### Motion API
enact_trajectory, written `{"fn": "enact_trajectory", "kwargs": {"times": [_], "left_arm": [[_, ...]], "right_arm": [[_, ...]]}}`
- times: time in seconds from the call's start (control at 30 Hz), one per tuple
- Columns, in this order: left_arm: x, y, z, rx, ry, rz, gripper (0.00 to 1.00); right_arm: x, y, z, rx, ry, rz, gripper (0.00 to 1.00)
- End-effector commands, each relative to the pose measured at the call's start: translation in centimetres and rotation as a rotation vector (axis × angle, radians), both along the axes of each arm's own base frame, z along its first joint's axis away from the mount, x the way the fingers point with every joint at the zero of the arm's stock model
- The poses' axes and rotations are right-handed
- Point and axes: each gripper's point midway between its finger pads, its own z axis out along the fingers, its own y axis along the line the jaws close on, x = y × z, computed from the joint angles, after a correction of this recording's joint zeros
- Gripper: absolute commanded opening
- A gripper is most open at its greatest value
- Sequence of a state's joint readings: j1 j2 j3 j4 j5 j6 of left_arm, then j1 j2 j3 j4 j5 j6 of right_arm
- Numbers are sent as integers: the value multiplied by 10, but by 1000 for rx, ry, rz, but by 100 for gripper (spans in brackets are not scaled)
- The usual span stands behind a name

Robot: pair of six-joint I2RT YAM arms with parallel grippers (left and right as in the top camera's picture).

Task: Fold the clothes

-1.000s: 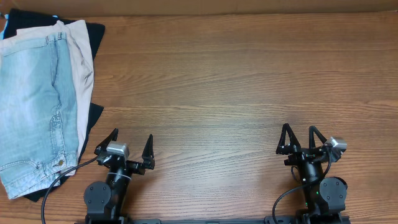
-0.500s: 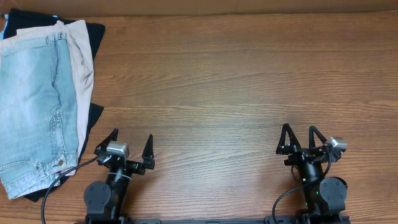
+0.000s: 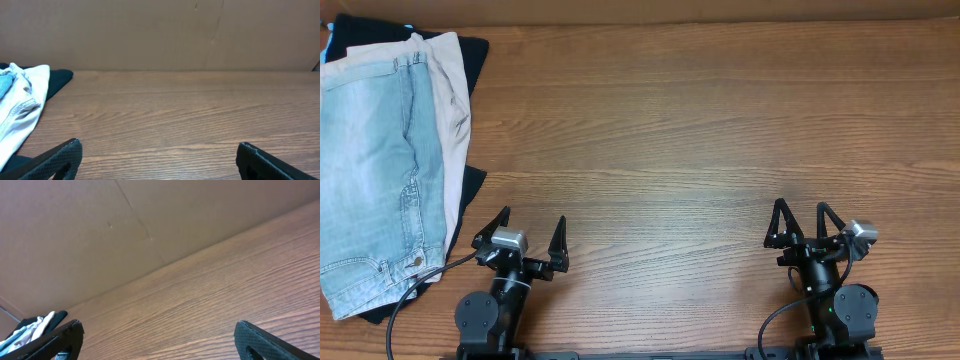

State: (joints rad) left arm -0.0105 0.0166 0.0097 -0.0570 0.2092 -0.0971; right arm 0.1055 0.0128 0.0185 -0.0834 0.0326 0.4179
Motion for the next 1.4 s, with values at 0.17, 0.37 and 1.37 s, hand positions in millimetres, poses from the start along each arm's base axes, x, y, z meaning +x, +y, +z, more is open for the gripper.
{"fn": "enact_trajectory", "kwargs": {"times": [0.17, 0.37, 1.37], "left_arm": [[0, 2, 1, 15, -11, 10, 100], [0, 2, 1, 15, -11, 10, 100], [-18, -11, 97, 28, -239, -70, 100]], "right_arm": [[0, 1, -2, 2, -3, 2, 100], [0, 1, -2, 2, -3, 2, 100], [-18, 28, 82, -82, -290, 163, 100]]}}
